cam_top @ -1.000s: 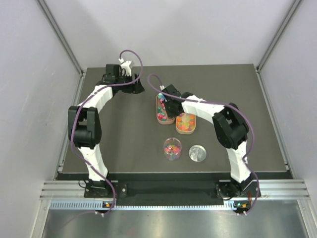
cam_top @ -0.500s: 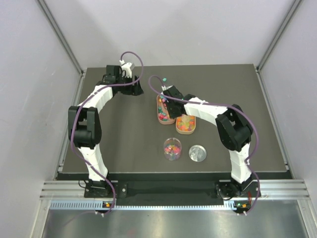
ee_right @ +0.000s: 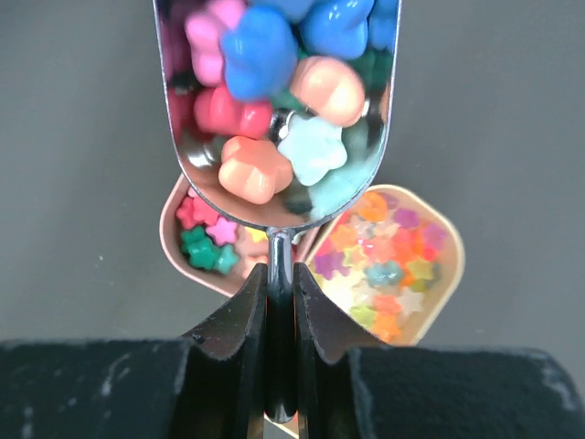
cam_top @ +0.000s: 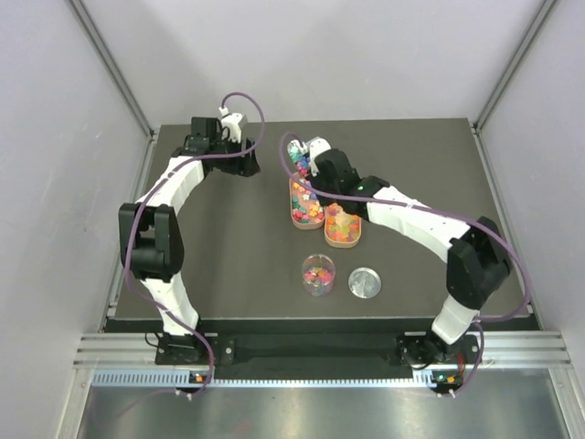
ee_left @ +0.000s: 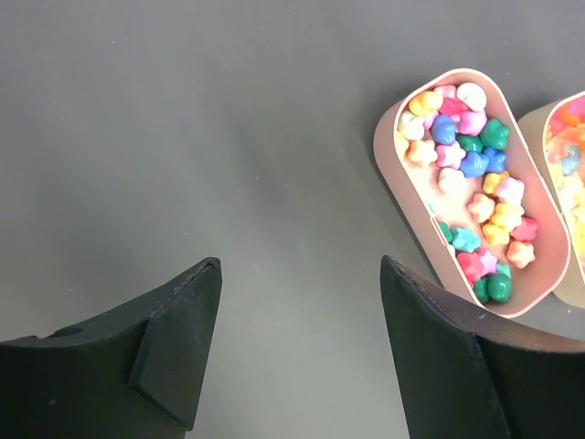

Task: Pack the candies
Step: Scoop the fake candies from the storage box, then place the fake candies in the packing bottle.

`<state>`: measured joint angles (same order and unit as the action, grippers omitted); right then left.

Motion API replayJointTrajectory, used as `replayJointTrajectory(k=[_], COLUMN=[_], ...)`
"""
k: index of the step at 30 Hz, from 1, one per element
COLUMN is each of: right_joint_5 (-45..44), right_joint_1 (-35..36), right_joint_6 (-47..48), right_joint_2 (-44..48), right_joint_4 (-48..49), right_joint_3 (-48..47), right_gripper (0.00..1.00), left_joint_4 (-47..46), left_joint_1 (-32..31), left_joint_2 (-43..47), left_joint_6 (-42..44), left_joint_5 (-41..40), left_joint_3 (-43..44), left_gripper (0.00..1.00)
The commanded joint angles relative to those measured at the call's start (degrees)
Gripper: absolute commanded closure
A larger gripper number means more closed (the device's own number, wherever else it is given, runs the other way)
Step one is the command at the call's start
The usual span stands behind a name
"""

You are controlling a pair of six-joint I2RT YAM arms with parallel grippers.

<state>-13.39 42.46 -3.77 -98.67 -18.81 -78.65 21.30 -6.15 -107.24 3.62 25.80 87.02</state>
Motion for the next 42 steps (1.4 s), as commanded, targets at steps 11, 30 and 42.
replayJointTrajectory(k=[11, 30, 42], right_joint_5=[25.94, 23.06, 17.96], right_joint_1=[-2.03, -1.59, -0.8], right_joint_6=[30.63, 58.35, 63.53], right_joint_2=[21.06, 39.96, 32.94], right_joint_4=[-22.91, -46.23, -51.24], right_joint_3=[4.38, 15.72, 11.16], right_gripper=[1.0, 1.0, 1.0], left_joint_4=[1.55, 1.2, 0.32], left_joint_1=[0.0, -0.09, -0.09], left_joint_2=[8.53, 14.87, 17.94], left_joint_6=[3.32, 3.5, 2.54], left_joint_5=[0.13, -1.72, -1.54], left_joint_3=[-2.64, -8.45, -11.52], left_gripper=[0.25, 0.24, 0.24])
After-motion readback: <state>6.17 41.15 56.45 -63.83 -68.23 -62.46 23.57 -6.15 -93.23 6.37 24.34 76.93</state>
